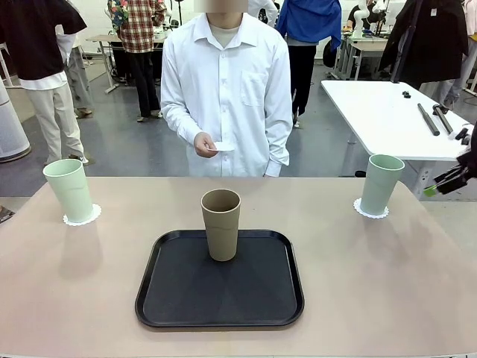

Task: Place coasters on the table and set cups on them.
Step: Take one Reusable plastic cup from the Flat Tray and place it on a coaster set by the human.

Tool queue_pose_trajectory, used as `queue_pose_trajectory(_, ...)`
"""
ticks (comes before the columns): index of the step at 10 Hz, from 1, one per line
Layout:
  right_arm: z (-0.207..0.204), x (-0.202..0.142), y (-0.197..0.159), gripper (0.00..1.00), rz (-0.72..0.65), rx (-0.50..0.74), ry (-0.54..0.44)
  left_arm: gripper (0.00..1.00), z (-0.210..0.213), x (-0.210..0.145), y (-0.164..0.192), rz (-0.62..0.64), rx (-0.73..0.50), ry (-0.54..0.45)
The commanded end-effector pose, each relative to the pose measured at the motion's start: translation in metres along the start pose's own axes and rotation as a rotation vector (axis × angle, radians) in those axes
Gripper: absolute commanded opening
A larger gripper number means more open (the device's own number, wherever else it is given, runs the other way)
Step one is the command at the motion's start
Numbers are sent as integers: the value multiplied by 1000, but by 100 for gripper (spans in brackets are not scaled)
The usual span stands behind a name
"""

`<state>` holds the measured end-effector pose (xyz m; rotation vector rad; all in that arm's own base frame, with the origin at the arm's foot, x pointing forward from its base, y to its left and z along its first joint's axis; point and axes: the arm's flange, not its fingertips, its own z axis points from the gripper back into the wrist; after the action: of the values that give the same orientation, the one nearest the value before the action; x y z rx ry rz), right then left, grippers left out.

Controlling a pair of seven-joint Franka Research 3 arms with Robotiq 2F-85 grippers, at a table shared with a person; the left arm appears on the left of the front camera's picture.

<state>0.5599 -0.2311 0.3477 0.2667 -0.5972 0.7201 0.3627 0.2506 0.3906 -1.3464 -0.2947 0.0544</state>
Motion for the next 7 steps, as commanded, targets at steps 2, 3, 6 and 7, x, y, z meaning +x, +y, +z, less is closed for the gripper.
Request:
queue_pose_trajectory(2, 57, 49, 60, 100, -233, -61, 97, 100, 0, -2, -3, -6, -1, -8)
queue_pose_trajectory(3, 75, 61, 74, 100, -234, -75, 126, 100, 0, -2, -3, -6, -1, -8)
queue_pose_trajectory(6, 119, 97, 133, 100, -249, -203, 208, 100, 0, -2, -3, -6, -1, -8)
queue_pose_trajectory(7, 132, 110, 148, 100, -262, -258, 227, 100, 0, -2, -3, -6, -1, -8)
